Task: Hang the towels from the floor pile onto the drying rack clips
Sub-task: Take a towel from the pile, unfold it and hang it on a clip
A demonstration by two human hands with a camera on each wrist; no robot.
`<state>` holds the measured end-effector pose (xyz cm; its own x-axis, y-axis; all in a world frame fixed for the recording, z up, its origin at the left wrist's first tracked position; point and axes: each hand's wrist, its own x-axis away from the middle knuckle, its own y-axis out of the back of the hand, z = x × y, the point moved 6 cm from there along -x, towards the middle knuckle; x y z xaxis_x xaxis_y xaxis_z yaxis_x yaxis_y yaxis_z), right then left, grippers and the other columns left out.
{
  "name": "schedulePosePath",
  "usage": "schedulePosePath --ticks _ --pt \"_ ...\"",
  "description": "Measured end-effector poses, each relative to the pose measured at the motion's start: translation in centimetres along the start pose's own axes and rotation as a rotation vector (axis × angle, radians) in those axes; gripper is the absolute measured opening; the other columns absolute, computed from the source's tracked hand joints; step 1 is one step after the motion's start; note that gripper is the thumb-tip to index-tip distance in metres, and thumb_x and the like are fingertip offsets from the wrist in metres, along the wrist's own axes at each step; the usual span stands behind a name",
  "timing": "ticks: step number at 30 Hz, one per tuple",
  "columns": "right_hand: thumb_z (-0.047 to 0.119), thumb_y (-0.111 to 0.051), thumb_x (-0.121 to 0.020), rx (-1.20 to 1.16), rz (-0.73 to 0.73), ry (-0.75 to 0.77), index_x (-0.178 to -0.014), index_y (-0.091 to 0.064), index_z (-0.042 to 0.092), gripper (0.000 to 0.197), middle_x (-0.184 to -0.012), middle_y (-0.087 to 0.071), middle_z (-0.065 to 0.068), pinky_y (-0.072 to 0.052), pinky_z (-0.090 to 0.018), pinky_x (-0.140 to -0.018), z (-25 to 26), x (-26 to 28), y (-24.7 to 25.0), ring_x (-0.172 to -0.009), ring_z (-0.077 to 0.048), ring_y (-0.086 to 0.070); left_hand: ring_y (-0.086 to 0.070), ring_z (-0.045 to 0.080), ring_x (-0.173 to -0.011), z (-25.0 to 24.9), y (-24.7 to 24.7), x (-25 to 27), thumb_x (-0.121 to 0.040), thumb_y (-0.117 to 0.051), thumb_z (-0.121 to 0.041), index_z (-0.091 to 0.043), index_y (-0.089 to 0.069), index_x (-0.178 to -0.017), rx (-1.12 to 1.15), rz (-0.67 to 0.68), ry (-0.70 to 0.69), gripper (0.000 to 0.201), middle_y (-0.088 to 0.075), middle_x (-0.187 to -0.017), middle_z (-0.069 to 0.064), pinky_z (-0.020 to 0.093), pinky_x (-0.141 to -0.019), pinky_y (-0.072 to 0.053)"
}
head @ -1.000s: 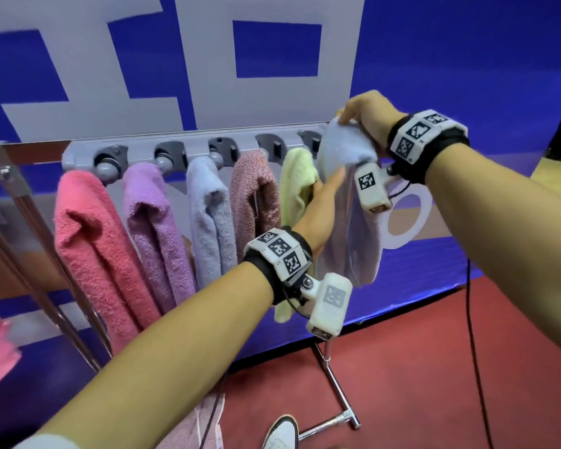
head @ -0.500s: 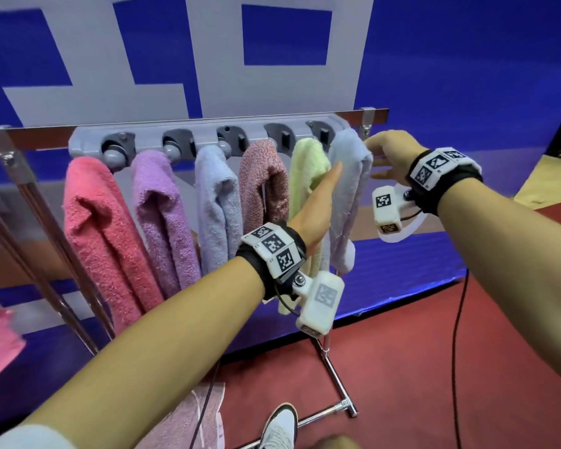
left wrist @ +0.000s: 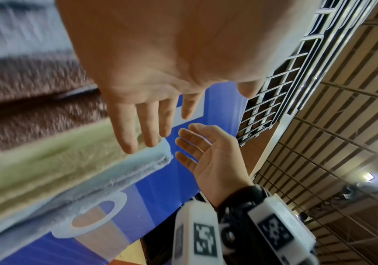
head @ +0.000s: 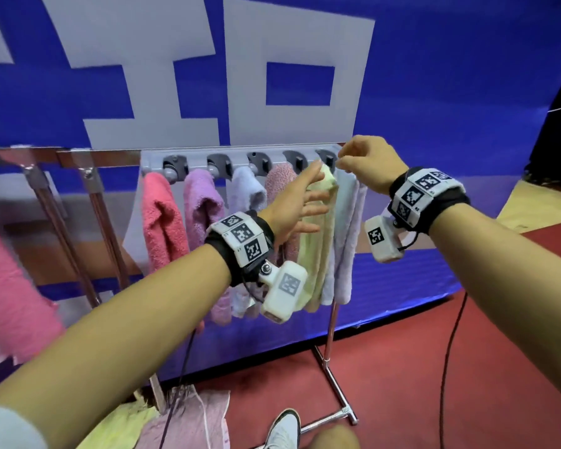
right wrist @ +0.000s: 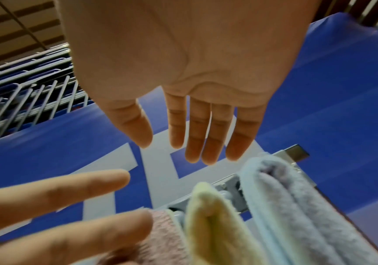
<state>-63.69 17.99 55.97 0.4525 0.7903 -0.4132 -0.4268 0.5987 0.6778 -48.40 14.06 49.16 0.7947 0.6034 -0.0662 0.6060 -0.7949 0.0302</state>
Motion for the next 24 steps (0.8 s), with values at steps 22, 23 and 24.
schedulePosePath --ticks 22,23,24 --pt "0.073 -0.042 -0.080 0.783 0.216 0.788 -0.152 -0.026 0.032 0.085 -0.160 -0.022 -0.012 -0.021 -0.055 -0.116 25.6 12.0 -21.6 -0.147 -0.035 -0.017 -0.008 0.027 -0.153 -0.3 28.9 21.7 -0.085 -0.056 -0.059 -0.035 -0.032 -0.152 -1.485 -0.565 -0.103 0.075 -0.015 -0.165 0.007 0.057 -0.121 -0.013" --pt "0.072 -0.044 -0.081 0.793 0.229 0.802 -0.153 -0.023 0.033 0.085 -0.160 -0.020 -0.013 -0.020 -0.056 -0.116 26.1 12.7 -22.8 -0.148 -0.036 -0.016 -0.004 0.026 -0.153 0.4 29.4 22.4 -0.086 -0.054 -0.060 -0.037 -0.027 -0.153 -1.568 -0.536 -0.074 0.075 -0.011 -0.165 0.006 0.058 -0.121 -0.011" --pt "0.072 -0.045 -0.082 0.801 0.239 0.810 -0.154 -0.020 0.033 0.085 -0.161 -0.020 -0.013 -0.020 -0.057 -0.116 26.4 13.2 -23.8 -0.148 -0.036 -0.016 -0.001 0.026 -0.153 1.2 29.8 22.9 -0.086 -0.051 -0.063 -0.039 -0.023 -0.154 -1.629 -0.516 -0.059 0.077 -0.008 -0.166 0.006 0.059 -0.121 -0.010"
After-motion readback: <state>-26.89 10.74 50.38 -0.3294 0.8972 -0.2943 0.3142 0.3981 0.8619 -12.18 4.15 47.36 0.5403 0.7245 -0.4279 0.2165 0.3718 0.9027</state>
